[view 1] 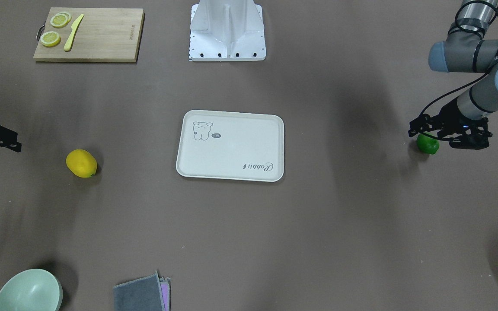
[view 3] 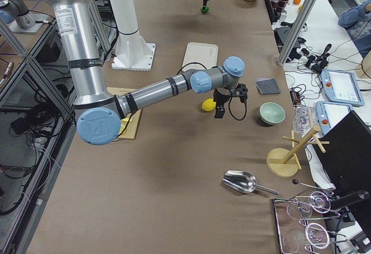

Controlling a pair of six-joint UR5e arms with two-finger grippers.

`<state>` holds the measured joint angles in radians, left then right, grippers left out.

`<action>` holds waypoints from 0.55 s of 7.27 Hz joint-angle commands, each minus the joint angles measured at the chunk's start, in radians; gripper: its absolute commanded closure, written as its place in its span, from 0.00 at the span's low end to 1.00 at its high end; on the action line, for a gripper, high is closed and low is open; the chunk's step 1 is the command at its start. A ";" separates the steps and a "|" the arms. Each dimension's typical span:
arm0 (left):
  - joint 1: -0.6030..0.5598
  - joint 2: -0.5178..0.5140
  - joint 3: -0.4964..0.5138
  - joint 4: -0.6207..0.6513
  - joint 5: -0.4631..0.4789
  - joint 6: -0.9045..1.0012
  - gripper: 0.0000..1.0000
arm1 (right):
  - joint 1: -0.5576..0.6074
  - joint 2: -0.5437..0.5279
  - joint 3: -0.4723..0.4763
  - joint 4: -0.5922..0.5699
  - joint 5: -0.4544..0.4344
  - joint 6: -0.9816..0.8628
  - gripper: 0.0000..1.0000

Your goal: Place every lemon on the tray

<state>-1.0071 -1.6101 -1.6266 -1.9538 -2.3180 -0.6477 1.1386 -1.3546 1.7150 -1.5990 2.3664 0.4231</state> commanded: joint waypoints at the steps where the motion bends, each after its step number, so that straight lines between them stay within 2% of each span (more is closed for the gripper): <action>1: 0.004 0.025 0.010 -0.011 0.003 0.020 0.03 | -0.103 0.032 -0.037 0.094 -0.068 0.002 0.00; 4: 0.005 0.010 0.081 -0.013 0.008 0.046 0.03 | -0.186 0.070 -0.073 0.168 -0.085 0.002 0.00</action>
<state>-1.0029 -1.5887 -1.5846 -1.9653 -2.3103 -0.6066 0.9839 -1.3023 1.6623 -1.4610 2.2851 0.4249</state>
